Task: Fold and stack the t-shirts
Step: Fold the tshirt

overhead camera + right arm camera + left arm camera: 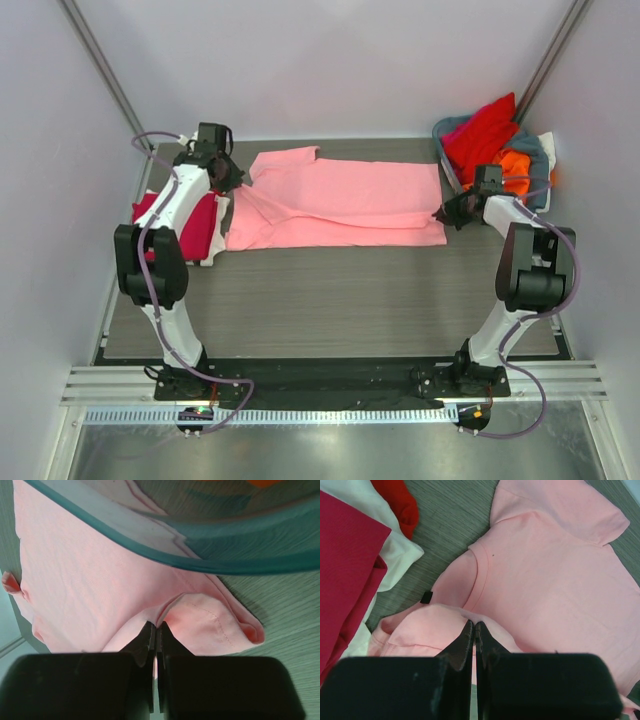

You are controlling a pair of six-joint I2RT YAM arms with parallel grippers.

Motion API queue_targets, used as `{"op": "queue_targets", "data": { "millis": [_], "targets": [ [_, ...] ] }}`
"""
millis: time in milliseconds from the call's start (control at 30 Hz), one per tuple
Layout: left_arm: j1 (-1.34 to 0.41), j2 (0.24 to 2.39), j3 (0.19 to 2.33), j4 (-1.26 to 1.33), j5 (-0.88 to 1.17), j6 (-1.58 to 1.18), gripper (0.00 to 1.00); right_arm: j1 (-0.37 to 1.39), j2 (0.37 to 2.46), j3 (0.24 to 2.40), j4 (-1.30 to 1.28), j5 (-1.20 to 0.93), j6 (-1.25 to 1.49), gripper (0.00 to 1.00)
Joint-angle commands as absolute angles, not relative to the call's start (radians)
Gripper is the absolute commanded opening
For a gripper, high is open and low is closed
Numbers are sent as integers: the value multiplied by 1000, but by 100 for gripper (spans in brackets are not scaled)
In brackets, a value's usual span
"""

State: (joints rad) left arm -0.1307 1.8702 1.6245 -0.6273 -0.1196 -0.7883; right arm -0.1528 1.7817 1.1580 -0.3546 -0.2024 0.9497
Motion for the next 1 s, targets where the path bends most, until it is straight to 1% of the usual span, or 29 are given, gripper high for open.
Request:
{"op": "queue_targets", "data": {
  "millis": [0,33,100,200,233,300,333,367,467,500,533,567,600,633,667,700,767,833,900,967],
  "targets": [
    [-132,1893,1686,-617,-127,-801,0,-158,1786,1201,-322,-222,959,6],
    [-132,1899,1692,-615,-126,-801,0,-158,1787,1201,-322,-224,959,11],
    [-132,1924,1715,-615,-120,-811,0,-158,1783,1201,-311,-232,953,15],
    [-132,1959,1743,-600,-101,-834,0,-158,1769,1201,-301,-250,942,26],
    [-132,1971,1750,-592,-98,-841,0,-158,1761,1198,-299,-250,939,40],
    [-130,1997,1763,-574,-92,-850,0,-158,1727,1181,-301,-241,933,54],
    [-132,2005,1769,-563,-89,-853,0,-158,1714,1177,-302,-238,922,63],
    [-132,2014,1782,-563,-89,-854,0,-158,1700,1169,-301,-235,916,65],
    [-132,2037,1805,-564,-95,-864,10,-158,1635,1138,-301,-221,884,66],
    [-132,2031,1807,-569,-101,-867,19,-158,1617,1112,-301,-218,877,66],
    [-132,2020,1806,-581,-118,-873,25,-158,1580,1097,-301,-212,865,66],
    [-132,2008,1789,-581,-123,-873,37,-158,1562,1062,-299,-207,855,66],
    [-132,1994,1780,-580,-127,-873,43,-158,1543,1045,-298,-203,847,67],
    [-132,1961,1770,-578,-133,-874,55,-156,1504,1026,-298,-187,841,67],
    [-132,1947,1760,-578,-143,-873,69,-156,1487,1006,-295,-180,825,67],
    [-130,1927,1741,-580,-143,-868,77,-158,1464,964,-291,-169,821,67],
    [-132,1869,1714,-580,-137,-861,78,-158,1404,916,-270,-141,819,67],
    [-132,1791,1651,-580,-103,-862,78,-156,1365,827,-240,-130,842,64],
    [-137,1737,1588,-572,-78,-868,78,-158,1310,728,-157,-127,886,63],
    [-141,1645,1479,-549,-66,-877,77,-158,1281,666,-57,-118,922,61]
  ]
}}
